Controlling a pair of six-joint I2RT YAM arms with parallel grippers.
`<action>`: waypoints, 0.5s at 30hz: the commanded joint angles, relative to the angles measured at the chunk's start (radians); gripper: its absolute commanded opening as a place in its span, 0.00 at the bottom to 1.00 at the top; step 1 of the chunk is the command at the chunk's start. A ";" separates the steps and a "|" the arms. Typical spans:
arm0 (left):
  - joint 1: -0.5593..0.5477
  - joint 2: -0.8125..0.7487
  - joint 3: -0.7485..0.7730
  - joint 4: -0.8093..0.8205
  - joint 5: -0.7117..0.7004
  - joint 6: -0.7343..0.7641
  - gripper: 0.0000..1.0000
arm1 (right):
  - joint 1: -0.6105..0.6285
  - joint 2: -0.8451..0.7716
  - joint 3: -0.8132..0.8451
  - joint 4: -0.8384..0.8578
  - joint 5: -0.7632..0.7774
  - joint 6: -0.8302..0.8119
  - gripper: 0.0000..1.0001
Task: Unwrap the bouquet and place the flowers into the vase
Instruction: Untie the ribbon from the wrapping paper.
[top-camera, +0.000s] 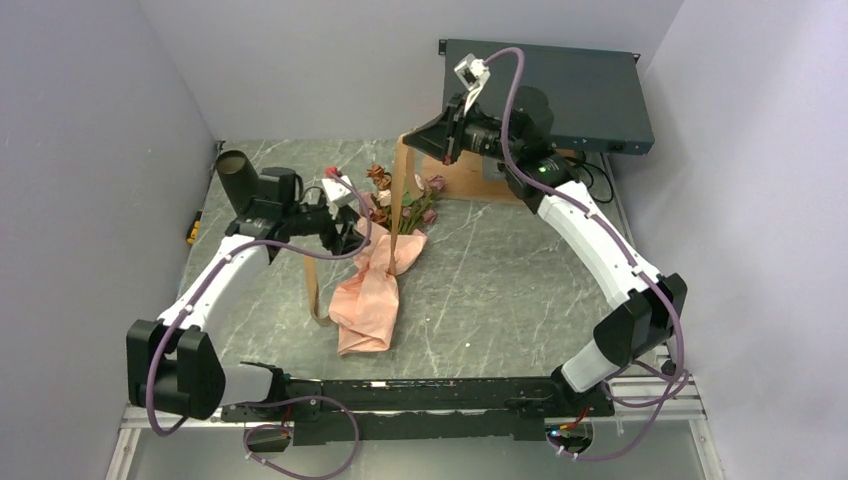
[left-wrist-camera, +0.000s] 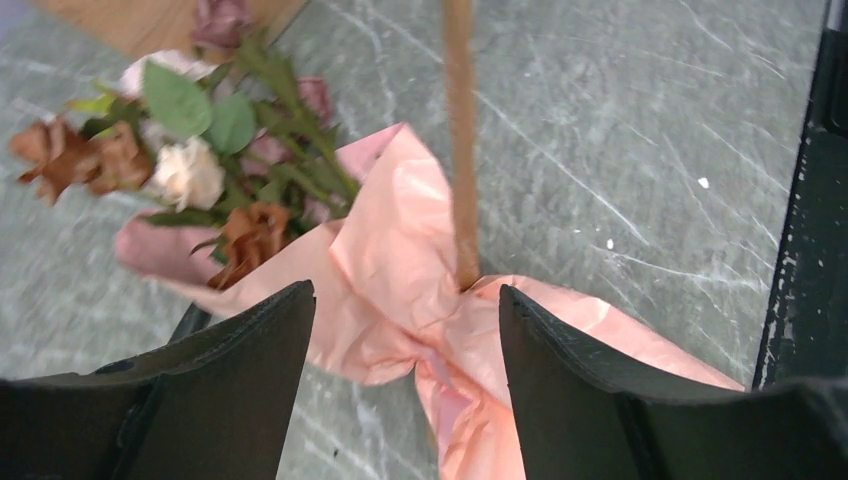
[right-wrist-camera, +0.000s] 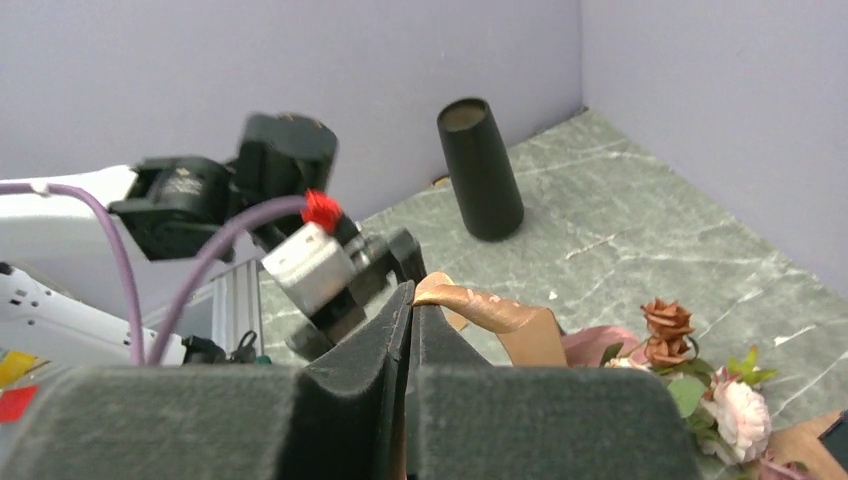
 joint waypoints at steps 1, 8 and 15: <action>-0.080 0.068 0.007 0.079 0.040 0.042 0.72 | -0.013 -0.068 0.084 0.054 0.035 0.035 0.00; -0.143 0.157 0.007 0.155 0.045 0.022 0.66 | -0.053 -0.076 0.183 0.043 0.071 0.071 0.00; -0.214 0.206 -0.019 0.209 0.031 0.046 0.59 | -0.083 -0.079 0.235 0.032 0.099 0.085 0.00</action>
